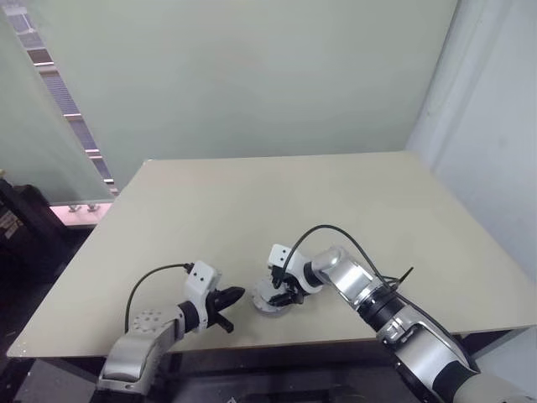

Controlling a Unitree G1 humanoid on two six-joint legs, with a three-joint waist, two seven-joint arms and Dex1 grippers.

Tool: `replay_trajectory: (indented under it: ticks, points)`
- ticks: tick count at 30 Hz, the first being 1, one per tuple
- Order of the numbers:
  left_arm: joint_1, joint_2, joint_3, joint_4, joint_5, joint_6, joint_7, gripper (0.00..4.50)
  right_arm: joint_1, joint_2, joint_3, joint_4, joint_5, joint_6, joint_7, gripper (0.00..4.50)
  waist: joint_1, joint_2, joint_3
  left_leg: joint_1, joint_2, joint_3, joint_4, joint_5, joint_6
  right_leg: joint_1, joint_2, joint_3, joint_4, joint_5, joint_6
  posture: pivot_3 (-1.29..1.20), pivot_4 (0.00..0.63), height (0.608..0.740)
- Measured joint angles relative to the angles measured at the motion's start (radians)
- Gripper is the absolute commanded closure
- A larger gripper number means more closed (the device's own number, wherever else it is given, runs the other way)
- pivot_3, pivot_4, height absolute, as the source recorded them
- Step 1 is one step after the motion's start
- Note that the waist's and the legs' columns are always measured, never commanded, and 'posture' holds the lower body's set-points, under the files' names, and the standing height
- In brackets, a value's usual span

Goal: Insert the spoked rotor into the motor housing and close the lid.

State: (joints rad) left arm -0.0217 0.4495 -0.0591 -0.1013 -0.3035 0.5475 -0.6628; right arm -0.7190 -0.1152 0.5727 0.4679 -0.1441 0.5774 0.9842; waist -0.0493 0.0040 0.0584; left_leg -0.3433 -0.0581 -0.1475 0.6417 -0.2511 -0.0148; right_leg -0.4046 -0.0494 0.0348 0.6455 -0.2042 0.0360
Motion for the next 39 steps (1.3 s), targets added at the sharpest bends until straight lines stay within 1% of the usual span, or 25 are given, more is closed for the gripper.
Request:
replay_trajectory:
  ticks: [3, 7, 12, 14, 15, 16, 23, 27, 31, 35, 39]
  points:
    - [-0.029, -0.034, -0.052, 0.041, 0.028, -0.012, 0.009, 4.50, 0.001, -0.004, 0.006, 0.000, -0.002, -0.013, 0.002, 1.27, 0.000, 0.000, 0.000, 0.000, 0.000, 0.000, 0.000, 0.000, 0.000, 0.000, 0.000, 0.000, 0.000, 0.000, 0.000, 0.00, 0.000, 0.740]
    - [-0.069, -0.035, -0.085, 0.086, 0.061, -0.024, 0.007, 4.50, 0.001, -0.011, 0.011, 0.010, -0.003, -0.027, 0.004, 1.27, 0.001, 0.006, -0.006, 0.000, -0.001, -0.001, 0.000, 0.000, 0.000, 0.001, 0.000, 0.000, 0.000, 0.000, 0.000, 0.00, 0.000, 0.740]
    - [-0.089, -0.034, -0.107, 0.114, 0.096, -0.046, 0.003, 4.50, 0.004, -0.008, 0.002, 0.028, -0.001, -0.047, -0.008, 1.27, 0.000, 0.010, -0.009, 0.004, -0.001, -0.001, 0.000, 0.000, 0.000, 0.007, -0.001, 0.000, -0.001, -0.001, -0.001, 0.00, 0.000, 0.740]
    - [-0.092, -0.034, -0.107, 0.117, 0.099, -0.049, 0.001, 4.50, 0.006, -0.005, -0.002, 0.029, 0.003, -0.044, -0.015, 0.53, 0.000, 0.010, -0.009, 0.004, -0.001, -0.002, 0.000, 0.000, 0.000, 0.008, 0.000, 0.000, -0.001, -0.002, -0.001, 0.00, 0.000, 0.740]
    - [-0.092, -0.034, -0.107, 0.118, 0.100, -0.049, 0.001, 4.50, 0.009, -0.003, -0.007, 0.029, 0.005, -0.037, -0.022, 0.33, 0.000, 0.010, -0.009, 0.004, -0.001, -0.002, 0.000, 0.000, 0.000, 0.008, 0.000, 0.000, -0.001, -0.002, -0.001, 0.00, 0.000, 0.740]
    - [-0.092, -0.034, -0.108, 0.118, 0.101, -0.049, 0.000, 4.50, 0.012, -0.002, -0.017, 0.024, 0.009, -0.023, -0.023, 0.03, 0.000, 0.010, -0.009, 0.004, -0.001, -0.002, 0.000, 0.000, 0.000, 0.008, 0.000, 0.000, -0.001, -0.002, -0.001, 0.00, 0.000, 0.740]
    - [-0.092, -0.027, -0.113, 0.114, 0.109, -0.049, -0.006, 4.50, 0.020, 0.000, -0.098, -0.013, 0.073, 0.072, -0.035, 0.03, 0.000, 0.010, -0.009, 0.003, -0.001, -0.002, 0.000, 0.000, 0.000, 0.007, 0.000, 0.000, -0.001, -0.001, 0.000, 0.00, 0.000, 0.740]
    - [-0.092, -0.027, -0.114, 0.112, 0.115, -0.049, -0.008, 4.50, 0.003, 0.004, -0.204, -0.041, 0.142, 0.184, -0.066, 0.03, 0.000, 0.010, -0.009, 0.003, -0.001, -0.002, -0.001, 0.000, 0.000, 0.007, 0.000, 0.000, -0.001, -0.001, 0.000, 0.00, 0.000, 0.740]
    - [-0.094, -0.028, -0.115, 0.112, 0.118, -0.049, -0.009, 4.50, -0.044, -0.018, -0.312, -0.031, 0.214, 0.325, -0.085, 0.03, 0.001, 0.010, -0.009, 0.003, -0.001, -0.002, -0.001, 0.000, 0.000, 0.007, 0.000, -0.001, -0.002, -0.001, -0.001, 0.00, 0.000, 0.740]
    - [-0.094, -0.028, -0.116, 0.113, 0.122, -0.049, -0.012, 4.50, -0.080, -0.044, -0.426, 0.076, 0.277, 0.440, -0.114, 0.03, 0.000, 0.011, -0.009, 0.003, -0.001, -0.002, -0.001, 0.000, 0.000, 0.008, -0.001, 0.000, -0.002, -0.001, -0.001, 0.00, 0.000, 0.740]
    - [-0.094, -0.028, -0.116, 0.111, 0.127, -0.049, -0.014, 4.50, -0.086, -0.058, -0.475, 0.203, 0.321, 0.515, -0.111, 0.03, 0.000, 0.011, -0.009, 0.003, -0.001, -0.002, -0.001, 0.000, 0.000, 0.008, -0.001, 0.000, -0.003, -0.001, -0.001, 0.00, 0.000, 0.740]
